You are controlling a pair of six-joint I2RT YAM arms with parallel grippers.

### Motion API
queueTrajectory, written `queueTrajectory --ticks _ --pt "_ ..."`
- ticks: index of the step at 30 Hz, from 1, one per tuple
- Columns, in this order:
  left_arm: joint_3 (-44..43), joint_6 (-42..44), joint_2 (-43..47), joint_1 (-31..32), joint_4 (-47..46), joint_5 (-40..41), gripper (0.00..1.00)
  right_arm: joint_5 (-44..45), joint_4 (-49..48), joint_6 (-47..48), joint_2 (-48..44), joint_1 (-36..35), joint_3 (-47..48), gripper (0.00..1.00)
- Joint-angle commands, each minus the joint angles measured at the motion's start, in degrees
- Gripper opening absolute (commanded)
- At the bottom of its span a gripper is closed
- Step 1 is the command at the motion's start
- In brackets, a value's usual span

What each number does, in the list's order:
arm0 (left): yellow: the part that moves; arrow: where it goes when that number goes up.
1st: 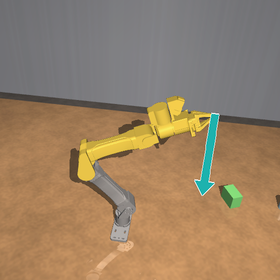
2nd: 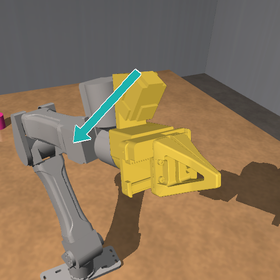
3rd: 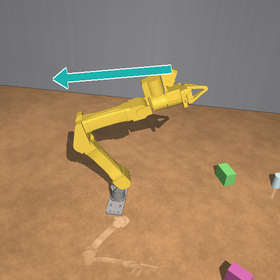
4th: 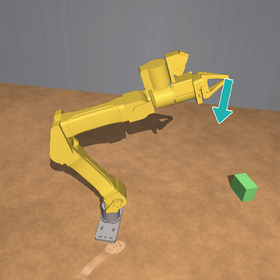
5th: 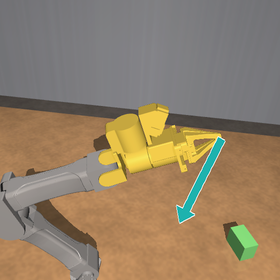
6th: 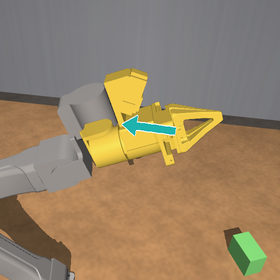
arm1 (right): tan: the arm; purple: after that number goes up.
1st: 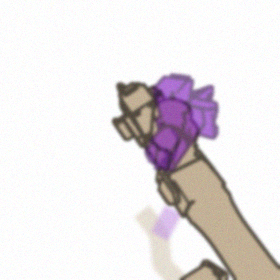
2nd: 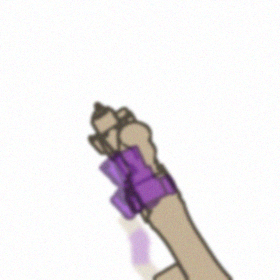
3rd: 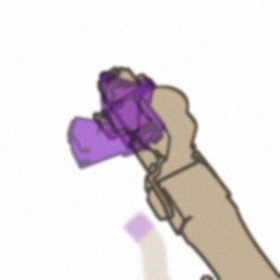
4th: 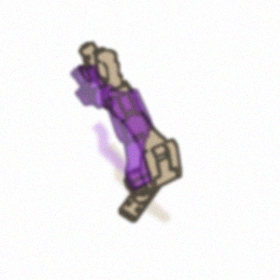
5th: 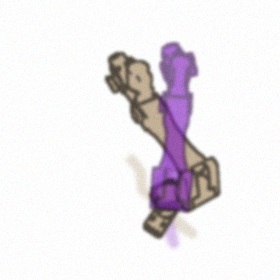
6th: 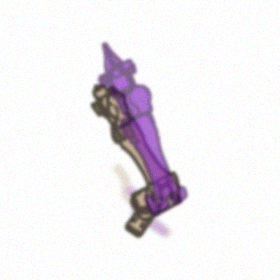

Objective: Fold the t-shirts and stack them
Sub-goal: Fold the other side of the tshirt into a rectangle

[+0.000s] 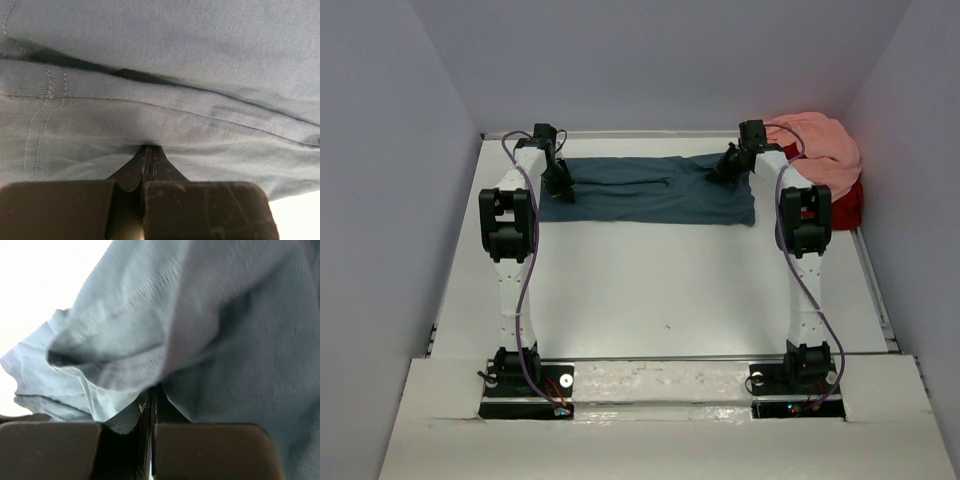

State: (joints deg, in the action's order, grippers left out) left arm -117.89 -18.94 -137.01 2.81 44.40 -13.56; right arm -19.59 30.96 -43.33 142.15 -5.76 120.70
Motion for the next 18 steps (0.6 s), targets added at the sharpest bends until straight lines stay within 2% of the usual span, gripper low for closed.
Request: queueTrajectory --ticks 1,12,18 --pt "1.17 1.01 0.34 -0.35 1.65 0.47 0.00 2.89 0.24 0.70 1.02 -0.39 4.80 0.00" --pt "1.08 1.10 0.08 -0.70 1.92 0.64 0.00 2.98 0.33 -0.96 6.56 -0.39 14.46 0.00" --pt "1.52 1.18 0.34 -0.96 1.92 0.91 0.00 3.42 0.24 -1.49 8.67 -0.39 16.32 0.00"
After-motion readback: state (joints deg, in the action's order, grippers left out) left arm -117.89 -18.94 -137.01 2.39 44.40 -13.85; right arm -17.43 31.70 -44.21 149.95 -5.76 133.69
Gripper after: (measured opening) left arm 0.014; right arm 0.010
